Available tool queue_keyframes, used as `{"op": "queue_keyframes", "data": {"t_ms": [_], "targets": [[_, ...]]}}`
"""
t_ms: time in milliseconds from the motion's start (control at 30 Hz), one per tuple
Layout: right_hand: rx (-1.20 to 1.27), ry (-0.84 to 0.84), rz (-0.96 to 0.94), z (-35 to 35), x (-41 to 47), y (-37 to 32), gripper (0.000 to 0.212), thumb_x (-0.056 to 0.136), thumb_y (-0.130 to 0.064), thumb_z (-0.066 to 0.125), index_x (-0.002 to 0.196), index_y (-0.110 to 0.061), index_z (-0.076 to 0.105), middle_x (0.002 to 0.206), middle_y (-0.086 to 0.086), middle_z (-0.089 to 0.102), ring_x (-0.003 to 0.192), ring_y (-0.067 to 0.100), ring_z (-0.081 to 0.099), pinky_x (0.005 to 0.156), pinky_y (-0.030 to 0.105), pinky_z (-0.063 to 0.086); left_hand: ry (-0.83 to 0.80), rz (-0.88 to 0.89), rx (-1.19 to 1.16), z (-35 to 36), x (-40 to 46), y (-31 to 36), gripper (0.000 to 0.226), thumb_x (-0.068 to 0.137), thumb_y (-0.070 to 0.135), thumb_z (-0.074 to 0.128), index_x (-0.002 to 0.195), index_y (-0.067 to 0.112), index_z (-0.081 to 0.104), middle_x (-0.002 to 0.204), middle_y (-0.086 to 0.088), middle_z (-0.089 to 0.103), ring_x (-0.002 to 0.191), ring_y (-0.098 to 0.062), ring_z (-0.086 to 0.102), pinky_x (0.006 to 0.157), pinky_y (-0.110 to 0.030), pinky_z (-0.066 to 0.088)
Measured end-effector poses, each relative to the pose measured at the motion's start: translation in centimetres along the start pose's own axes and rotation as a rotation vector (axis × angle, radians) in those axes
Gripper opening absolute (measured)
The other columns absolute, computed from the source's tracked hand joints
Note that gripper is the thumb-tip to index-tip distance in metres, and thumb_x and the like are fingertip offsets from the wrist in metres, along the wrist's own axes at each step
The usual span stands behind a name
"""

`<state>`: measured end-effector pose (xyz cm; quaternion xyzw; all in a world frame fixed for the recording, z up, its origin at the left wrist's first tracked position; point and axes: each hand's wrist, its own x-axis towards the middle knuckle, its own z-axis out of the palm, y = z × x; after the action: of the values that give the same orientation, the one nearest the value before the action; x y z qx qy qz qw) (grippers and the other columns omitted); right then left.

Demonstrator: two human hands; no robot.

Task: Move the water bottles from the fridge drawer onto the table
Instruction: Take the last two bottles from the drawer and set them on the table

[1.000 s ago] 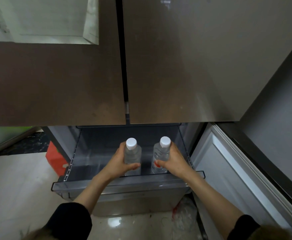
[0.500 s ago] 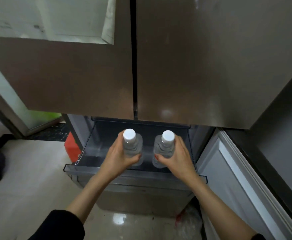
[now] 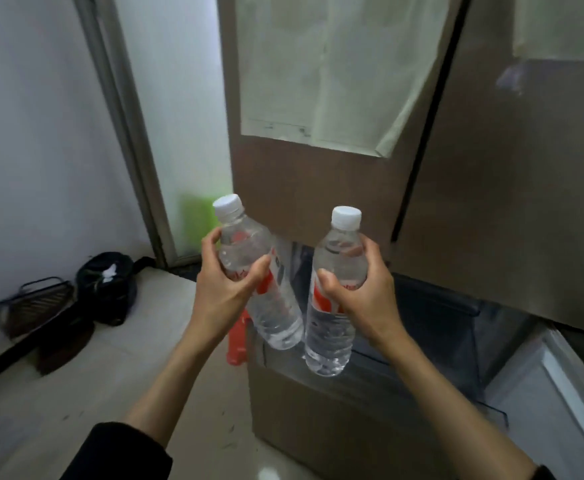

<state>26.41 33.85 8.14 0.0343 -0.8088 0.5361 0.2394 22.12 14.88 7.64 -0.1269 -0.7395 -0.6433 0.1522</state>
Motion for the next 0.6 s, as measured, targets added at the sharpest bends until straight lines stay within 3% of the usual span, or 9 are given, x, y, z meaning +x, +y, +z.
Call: {"op": "queue_keyframes", "data": {"t_ms": [100,200,333,433,600], "targets": [[0.007,-0.122,-0.032,6.0,-1.0,-1.9,0.067,0.062,-0.055,0.062,0.123,-0.039,0.039,0.116,-0.012,0.052,0.107,0.010,0.055,0.090,0.041,0.052,0.114,0.004,0.084,-6.4,-1.9,-0.4,0.072,0.063,0.057,0.071,0.122,0.034,0.038,0.101,0.027,0.056,0.088,0.015,0.060,0.079,-0.020,0.052],[0.032,-0.215,-0.040,12.8,-2.6,-4.2,0.076,0.062,-0.057,0.061,0.130,-0.031,0.040,0.121,-0.005,0.055,0.109,0.014,0.056,0.093,0.044,0.051,0.215,-0.027,0.164,-13.9,-4.4,-1.5,0.063,0.059,0.061,0.060,0.115,0.040,0.041,0.097,0.028,0.058,0.084,0.016,0.059,0.073,-0.013,0.049],[0.065,-0.307,-0.086,22.5,-5.6,-8.4,0.063,0.065,-0.050,0.064,0.122,-0.033,0.046,0.114,-0.008,0.058,0.103,0.011,0.057,0.092,0.043,0.050,0.339,-0.085,0.257,-24.8,-8.1,-2.7,0.063,0.059,0.061,0.060,0.116,0.039,0.044,0.097,0.029,0.059,0.086,0.015,0.059,0.079,-0.022,0.050],[0.089,-0.398,-0.141,30.1,-8.0,-12.0,0.071,0.062,-0.051,0.063,0.126,-0.023,0.049,0.118,-0.002,0.059,0.107,0.013,0.056,0.096,0.039,0.047,0.397,-0.110,0.330,-32.8,-10.9,-3.0,0.063,0.059,0.061,0.060,0.115,0.040,0.042,0.098,0.028,0.057,0.087,0.018,0.056,0.077,-0.018,0.047],[0.165,-0.573,-0.187,41.7,-11.4,-17.4,0.074,0.062,-0.051,0.064,0.128,-0.022,0.048,0.118,-0.002,0.059,0.107,0.015,0.057,0.095,0.040,0.048,0.530,-0.165,0.431,-44.5,-15.0,-3.1,0.066,0.060,0.057,0.065,0.118,0.036,0.041,0.100,0.029,0.056,0.089,0.021,0.054,0.080,-0.015,0.047]]}}
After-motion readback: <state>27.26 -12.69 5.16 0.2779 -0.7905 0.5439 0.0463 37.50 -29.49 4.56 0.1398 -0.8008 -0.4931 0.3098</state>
